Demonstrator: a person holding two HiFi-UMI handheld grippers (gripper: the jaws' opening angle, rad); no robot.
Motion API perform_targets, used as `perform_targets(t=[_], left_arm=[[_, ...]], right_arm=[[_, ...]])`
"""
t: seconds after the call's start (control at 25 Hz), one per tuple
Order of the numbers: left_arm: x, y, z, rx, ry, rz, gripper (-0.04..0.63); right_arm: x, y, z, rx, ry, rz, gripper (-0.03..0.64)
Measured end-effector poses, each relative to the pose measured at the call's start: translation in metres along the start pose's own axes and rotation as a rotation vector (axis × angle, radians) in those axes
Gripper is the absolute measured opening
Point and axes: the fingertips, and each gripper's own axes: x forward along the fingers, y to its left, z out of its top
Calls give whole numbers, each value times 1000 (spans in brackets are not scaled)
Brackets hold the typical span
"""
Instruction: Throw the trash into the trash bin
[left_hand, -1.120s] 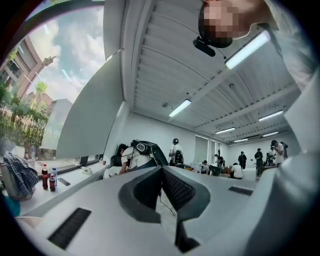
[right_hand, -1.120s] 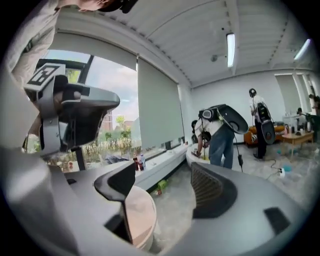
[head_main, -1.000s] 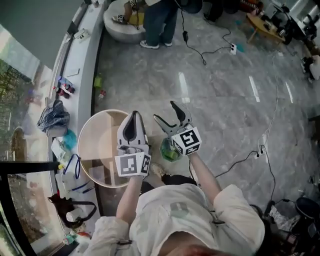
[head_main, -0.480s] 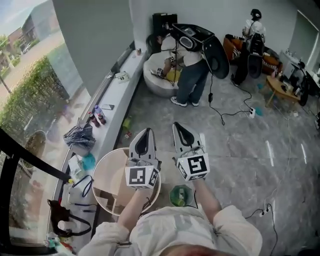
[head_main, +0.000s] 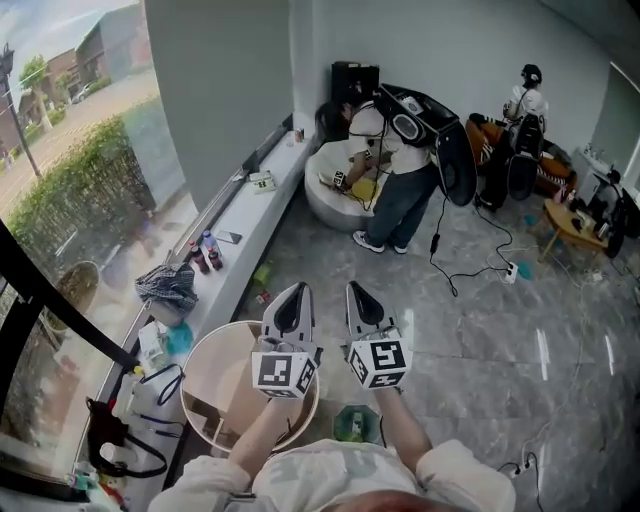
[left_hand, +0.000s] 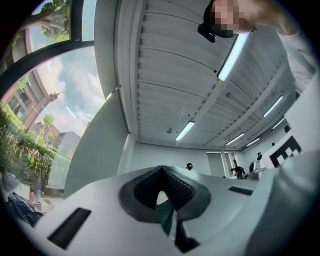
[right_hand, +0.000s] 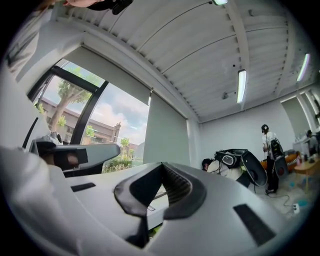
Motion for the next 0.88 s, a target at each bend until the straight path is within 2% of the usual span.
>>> perform_targets(t=[0.16,0.4,0.88], left_arm=[[-8,5,-10,16,31,11,11],[-1,-4,-9,48,50,20,12],[5,-20,-1,59,44,-56,12]], right_arm=[[-6,-10,-13,52,26,-44,14],[-15,-24,-11,58,16,-58,14],[-12,-23,5,14,-17,-79,14]])
